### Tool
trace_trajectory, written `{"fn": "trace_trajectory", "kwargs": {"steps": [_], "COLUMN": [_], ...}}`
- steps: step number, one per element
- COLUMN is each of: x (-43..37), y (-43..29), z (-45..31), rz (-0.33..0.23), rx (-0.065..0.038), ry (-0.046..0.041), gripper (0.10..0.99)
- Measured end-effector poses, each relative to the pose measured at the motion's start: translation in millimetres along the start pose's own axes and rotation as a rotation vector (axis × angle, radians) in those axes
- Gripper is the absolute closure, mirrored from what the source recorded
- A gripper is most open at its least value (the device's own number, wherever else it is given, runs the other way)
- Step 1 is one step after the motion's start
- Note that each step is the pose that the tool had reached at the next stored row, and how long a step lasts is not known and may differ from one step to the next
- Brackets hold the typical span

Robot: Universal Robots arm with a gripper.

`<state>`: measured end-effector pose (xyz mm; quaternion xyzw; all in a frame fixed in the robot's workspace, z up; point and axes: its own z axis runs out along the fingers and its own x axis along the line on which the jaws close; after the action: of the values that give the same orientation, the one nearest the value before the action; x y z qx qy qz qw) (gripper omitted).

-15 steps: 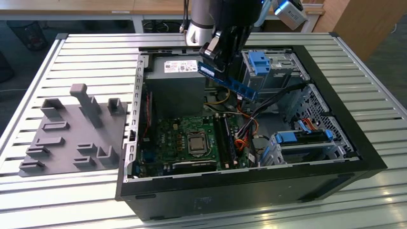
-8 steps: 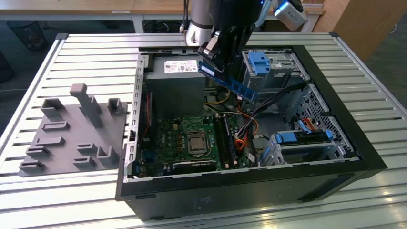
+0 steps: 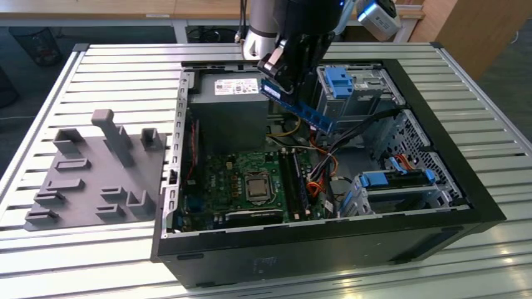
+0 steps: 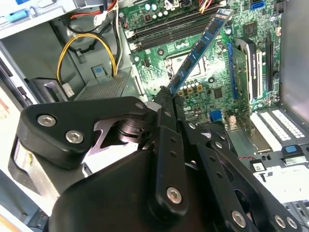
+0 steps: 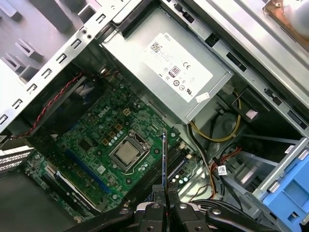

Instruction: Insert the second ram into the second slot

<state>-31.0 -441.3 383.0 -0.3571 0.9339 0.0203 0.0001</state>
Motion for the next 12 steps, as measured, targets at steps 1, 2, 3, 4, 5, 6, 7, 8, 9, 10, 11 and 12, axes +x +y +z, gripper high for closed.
{"fn": "trace_trajectory", "kwargs": {"steps": [1, 2, 3, 4, 5, 6, 7, 8, 9, 10, 11, 12], "x": [0.0, 0.0, 0.0, 0.0, 0.0, 0.0, 0.0, 0.0, 0.0, 0.0, 0.0, 0.0], "y": [0.0, 0.0, 0.0, 0.0, 0.0, 0.0, 0.0, 0.0, 0.0, 0.0, 0.0, 0.0], "z": [0.0, 0.0, 0.0, 0.0, 0.0, 0.0, 0.0, 0.0, 0.0, 0.0, 0.0, 0.0], "rz": [0.005, 0.010, 0.016, 0.021, 0.025, 0.030, 0.035, 0.041, 0.045, 0.050, 0.056, 0.061], "rx": [0.000, 0.000, 0.000, 0.000, 0.000, 0.001, 0.001, 0.001, 0.001, 0.001, 0.001, 0.001], "ry": [-0.0003, -0.0004, -0.0006, -0.0008, -0.0010, -0.0011, -0.0013, -0.0015, -0.0017, -0.0020, -0.0021, -0.0024], "gripper": [0.949, 0.949, 0.949, 0.949, 0.949, 0.949, 0.949, 0.949, 0.949, 0.949, 0.949, 0.949]}}
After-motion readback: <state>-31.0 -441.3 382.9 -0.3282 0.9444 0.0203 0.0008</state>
